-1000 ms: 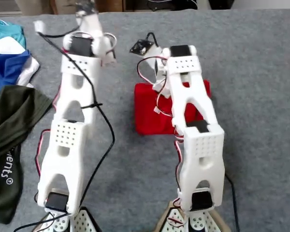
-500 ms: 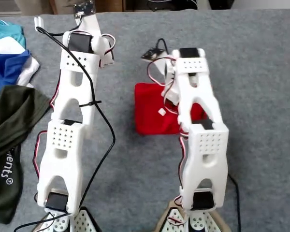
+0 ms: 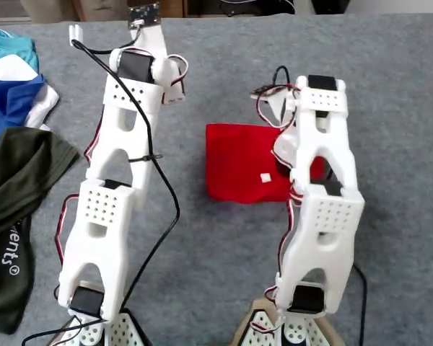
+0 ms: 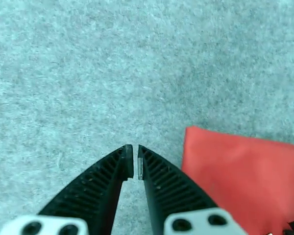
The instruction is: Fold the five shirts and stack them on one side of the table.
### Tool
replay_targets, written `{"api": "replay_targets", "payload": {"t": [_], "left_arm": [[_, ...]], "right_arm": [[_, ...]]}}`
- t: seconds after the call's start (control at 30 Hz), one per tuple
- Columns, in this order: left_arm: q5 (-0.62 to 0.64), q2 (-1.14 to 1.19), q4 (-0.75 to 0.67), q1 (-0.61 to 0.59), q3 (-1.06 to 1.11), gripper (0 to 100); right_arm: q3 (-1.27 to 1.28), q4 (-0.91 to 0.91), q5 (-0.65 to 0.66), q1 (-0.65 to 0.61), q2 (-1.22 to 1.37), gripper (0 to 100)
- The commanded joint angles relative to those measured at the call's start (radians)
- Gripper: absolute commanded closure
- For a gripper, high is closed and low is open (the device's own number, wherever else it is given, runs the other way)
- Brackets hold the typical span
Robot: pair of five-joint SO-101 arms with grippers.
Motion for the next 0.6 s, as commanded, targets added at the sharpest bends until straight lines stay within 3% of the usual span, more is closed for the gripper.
{"api": "replay_targets", "payload": {"t": [0.0, 0.33, 0.57], "left_arm": [[-0.009, -0.071, 0.011, 0.018, -0.009, 96], [-0.009, -0.070, 0.011, 0.034, -0.002, 96], [-0.005, -0.070, 0.011, 0.092, -0.002, 96]], "right_arm": [[0.087, 0.025, -0.011, 0.015, -0.170, 92.6], [0.464, -0.080, 0.006, 0.073, -0.426, 92.6], [0.380, -0.137, 0.011, 0.071, -0.495, 92.6]]}}
